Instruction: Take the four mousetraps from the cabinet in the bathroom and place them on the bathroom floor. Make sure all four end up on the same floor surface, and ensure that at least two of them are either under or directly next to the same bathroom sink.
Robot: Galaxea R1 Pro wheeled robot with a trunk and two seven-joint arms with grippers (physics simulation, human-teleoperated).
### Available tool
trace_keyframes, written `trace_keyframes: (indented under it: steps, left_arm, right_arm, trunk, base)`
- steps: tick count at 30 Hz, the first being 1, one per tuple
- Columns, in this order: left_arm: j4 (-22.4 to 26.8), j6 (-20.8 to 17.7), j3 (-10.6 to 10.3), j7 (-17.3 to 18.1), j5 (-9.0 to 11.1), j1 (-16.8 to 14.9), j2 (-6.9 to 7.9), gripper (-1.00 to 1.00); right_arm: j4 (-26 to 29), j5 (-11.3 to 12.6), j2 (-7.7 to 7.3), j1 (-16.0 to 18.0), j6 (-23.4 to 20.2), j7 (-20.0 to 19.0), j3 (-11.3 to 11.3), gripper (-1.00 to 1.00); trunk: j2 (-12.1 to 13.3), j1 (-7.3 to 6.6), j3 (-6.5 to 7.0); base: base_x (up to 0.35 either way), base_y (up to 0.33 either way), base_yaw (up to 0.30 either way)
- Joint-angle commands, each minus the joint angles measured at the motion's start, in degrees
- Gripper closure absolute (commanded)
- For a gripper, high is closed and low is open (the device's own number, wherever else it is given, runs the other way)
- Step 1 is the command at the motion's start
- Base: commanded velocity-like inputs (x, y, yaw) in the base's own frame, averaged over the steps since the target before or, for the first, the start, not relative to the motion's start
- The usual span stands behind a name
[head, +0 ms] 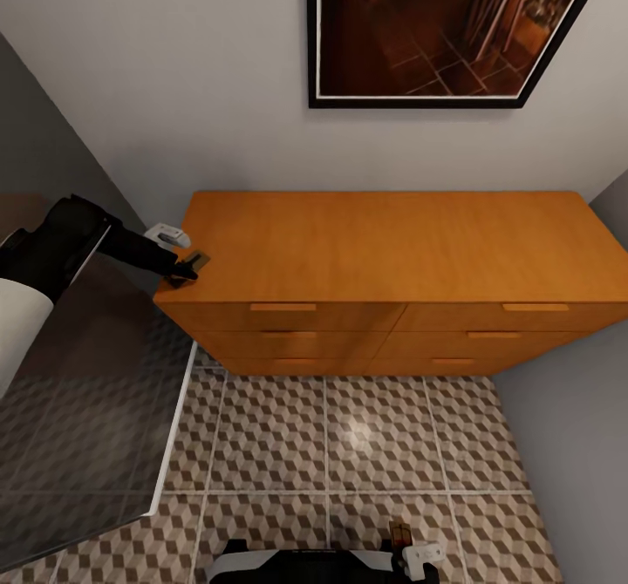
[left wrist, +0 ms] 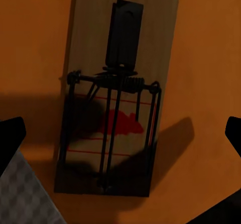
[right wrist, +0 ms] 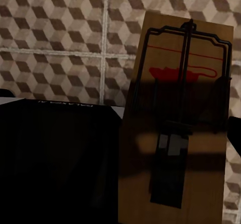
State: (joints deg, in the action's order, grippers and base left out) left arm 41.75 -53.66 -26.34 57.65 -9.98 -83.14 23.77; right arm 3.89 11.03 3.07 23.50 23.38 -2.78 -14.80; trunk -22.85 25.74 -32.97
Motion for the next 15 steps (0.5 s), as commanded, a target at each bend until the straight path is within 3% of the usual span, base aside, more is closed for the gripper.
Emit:
trace_keyframes:
  steps: [1,15]
  left_arm:
    - [0.09,-0.22,-0.11,0.52,-0.57,0.0,0.05,-1.0]
    - [0.0,-0.22,-0.11,0.47,-0.57,0.0,0.05,-1.0]
  right_arm:
    - [-0.11,0.75,0.01,0.06,0.27,-0.56,-0.23,1.0]
    - [-0.11,0.75,0.01,0.06,0.27,-0.56,-0.2,1.0]
  trunk:
    - [-0.07,0.05,-0.15]
    - [-0.07,0.05,-0.69]
  base:
    - [0.0,0.0,0.0]
    - [0.0,0.0,0.0]
